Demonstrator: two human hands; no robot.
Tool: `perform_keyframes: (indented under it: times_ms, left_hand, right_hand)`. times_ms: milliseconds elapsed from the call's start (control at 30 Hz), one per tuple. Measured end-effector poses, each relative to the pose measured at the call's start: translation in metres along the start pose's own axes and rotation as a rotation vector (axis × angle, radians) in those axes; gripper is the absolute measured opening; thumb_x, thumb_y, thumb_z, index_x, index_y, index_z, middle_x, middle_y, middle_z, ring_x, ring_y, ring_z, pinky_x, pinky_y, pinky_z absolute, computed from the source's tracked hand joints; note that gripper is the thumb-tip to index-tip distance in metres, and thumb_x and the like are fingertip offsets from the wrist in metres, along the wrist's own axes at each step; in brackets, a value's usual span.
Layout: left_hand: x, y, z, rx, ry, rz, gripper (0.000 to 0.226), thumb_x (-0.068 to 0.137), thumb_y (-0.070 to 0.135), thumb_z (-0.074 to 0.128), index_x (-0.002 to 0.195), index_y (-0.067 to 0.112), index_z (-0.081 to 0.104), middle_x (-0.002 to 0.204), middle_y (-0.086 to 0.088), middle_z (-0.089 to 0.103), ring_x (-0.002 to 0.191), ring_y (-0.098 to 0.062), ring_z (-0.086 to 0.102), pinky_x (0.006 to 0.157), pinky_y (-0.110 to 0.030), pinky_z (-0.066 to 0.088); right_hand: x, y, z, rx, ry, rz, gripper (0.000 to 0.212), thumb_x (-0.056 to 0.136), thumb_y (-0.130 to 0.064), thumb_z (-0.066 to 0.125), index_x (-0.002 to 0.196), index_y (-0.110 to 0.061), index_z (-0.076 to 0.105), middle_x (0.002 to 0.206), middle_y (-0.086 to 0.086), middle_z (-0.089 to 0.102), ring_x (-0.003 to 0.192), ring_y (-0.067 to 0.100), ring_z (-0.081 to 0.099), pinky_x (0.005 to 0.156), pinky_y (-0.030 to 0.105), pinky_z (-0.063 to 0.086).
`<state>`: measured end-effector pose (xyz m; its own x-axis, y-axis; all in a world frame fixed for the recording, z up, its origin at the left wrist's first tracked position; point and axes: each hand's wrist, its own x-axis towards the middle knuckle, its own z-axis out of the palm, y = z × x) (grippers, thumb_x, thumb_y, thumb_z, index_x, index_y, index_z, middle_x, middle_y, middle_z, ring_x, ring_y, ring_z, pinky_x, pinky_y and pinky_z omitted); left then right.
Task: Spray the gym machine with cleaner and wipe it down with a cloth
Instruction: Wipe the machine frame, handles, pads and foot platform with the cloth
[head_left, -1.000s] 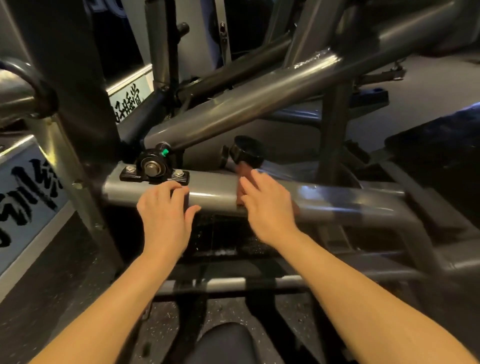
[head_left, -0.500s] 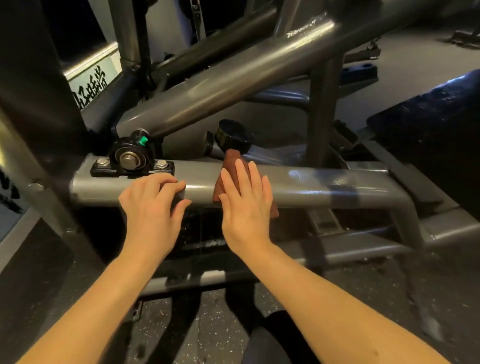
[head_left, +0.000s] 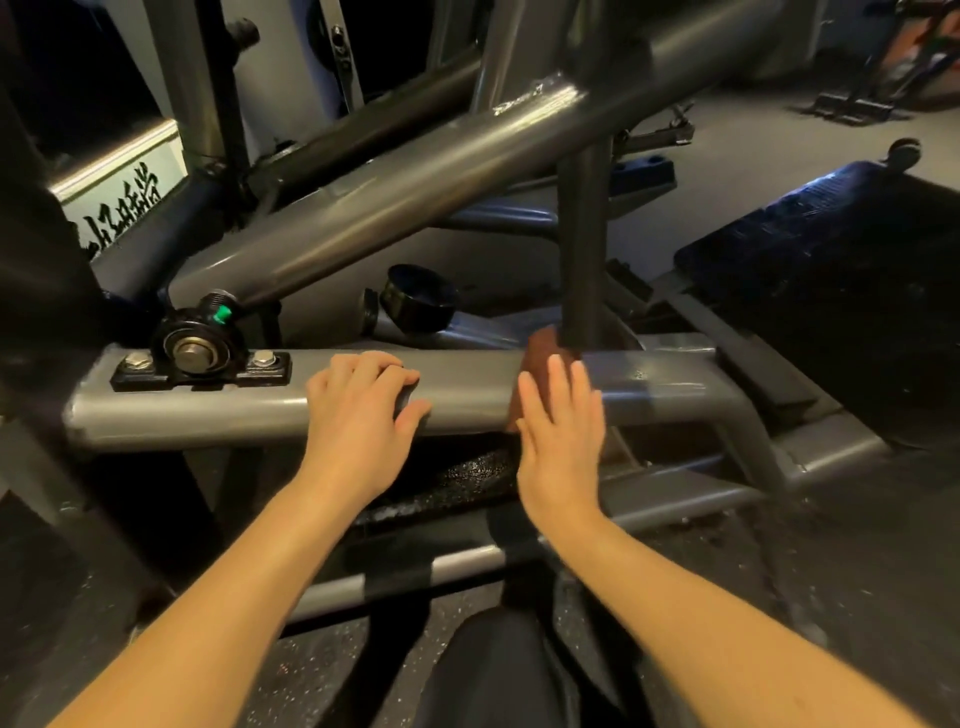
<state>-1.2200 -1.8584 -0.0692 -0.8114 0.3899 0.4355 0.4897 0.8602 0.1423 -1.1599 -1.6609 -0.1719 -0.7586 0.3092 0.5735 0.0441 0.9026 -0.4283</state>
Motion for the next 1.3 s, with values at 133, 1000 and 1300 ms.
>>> perform_keyframes:
  times_ms: [133,1000,1300]
  left_hand:
    - [-0.004,-0.002,0.003,-0.01,0.026,-0.013,0.036,0.096,0.04,0.067,0.127,0.023,0.069,0.13,0.002,0.06,0.123,-0.025,0.047,0.101,-0.044,0.033]
    - [0.013,0.028,0.028,0.017,0.013,-0.012,0.043,0.096,0.051,0.061,0.126,0.021,0.068,0.128,-0.002,0.058,0.123,-0.029,0.042,0.101,-0.047,0.033]
    - [0.012,0.033,0.025,0.035,0.03,-0.015,0.04,0.095,0.05,0.061,0.123,0.022,0.067,0.124,0.0,0.058,0.12,-0.026,0.044,0.099,-0.042,0.031]
  right_hand:
    - [-0.003,-0.033,0.017,0.076,0.036,-0.12,0.065,0.096,-0.008,0.057,0.158,-0.021,0.04,0.17,0.01,0.022,0.16,0.031,0.005,0.128,0.057,0.008]
    - [0.047,0.077,-0.039,0.014,-0.28,0.012,0.047,0.107,-0.03,0.039,0.15,-0.018,0.051,0.164,0.009,0.037,0.154,0.028,0.028,0.127,0.051,0.023]
    - [0.119,0.009,-0.034,-0.008,-0.688,-0.062,0.04,0.111,-0.021,0.039,0.147,-0.012,0.055,0.156,0.011,0.048,0.145,0.029,0.038,0.119,0.041,0.027]
